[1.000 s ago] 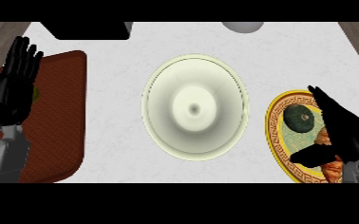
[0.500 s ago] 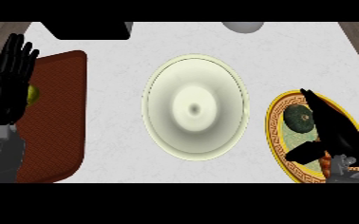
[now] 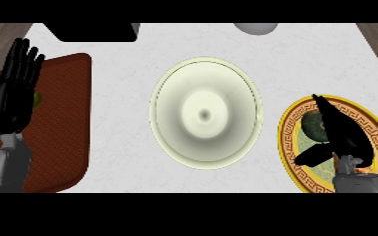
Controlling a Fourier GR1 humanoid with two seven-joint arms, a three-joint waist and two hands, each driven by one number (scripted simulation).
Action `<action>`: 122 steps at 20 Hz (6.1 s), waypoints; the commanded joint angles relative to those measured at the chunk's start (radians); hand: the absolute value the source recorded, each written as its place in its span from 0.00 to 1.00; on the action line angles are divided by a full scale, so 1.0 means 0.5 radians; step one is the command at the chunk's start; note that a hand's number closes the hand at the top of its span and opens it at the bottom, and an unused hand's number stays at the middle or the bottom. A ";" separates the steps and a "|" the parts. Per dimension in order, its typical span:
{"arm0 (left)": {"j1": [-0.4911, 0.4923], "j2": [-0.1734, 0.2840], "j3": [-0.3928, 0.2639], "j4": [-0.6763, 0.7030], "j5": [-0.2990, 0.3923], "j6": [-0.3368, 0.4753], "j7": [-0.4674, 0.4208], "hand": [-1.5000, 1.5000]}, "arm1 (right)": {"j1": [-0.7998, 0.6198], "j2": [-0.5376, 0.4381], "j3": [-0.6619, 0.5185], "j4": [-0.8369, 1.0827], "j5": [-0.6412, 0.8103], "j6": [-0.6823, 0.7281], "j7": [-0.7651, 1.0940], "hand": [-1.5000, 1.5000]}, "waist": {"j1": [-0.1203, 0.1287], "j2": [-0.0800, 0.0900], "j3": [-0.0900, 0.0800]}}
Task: Pick the squash from the plate and place it in the bowl
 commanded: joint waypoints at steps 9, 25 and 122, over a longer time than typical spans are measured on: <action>-0.044 -0.055 -0.004 -0.107 -0.031 0.032 0.138 0.50 | -0.088 -0.085 -0.124 0.330 0.117 -0.262 -0.366 1.00 | 0.001 0.000 0.001; 0.069 -0.044 0.080 -0.093 -0.071 -0.017 -0.003 0.50 | 0.338 -0.727 -0.350 0.208 -0.043 0.010 -1.185 1.00 | -0.038 -0.006 0.002; 0.033 -0.059 0.086 -0.029 -0.051 -0.154 -0.003 0.50 | -0.377 -0.425 -0.822 0.459 -1.893 -0.385 -1.109 0.00 | 0.000 0.001 0.001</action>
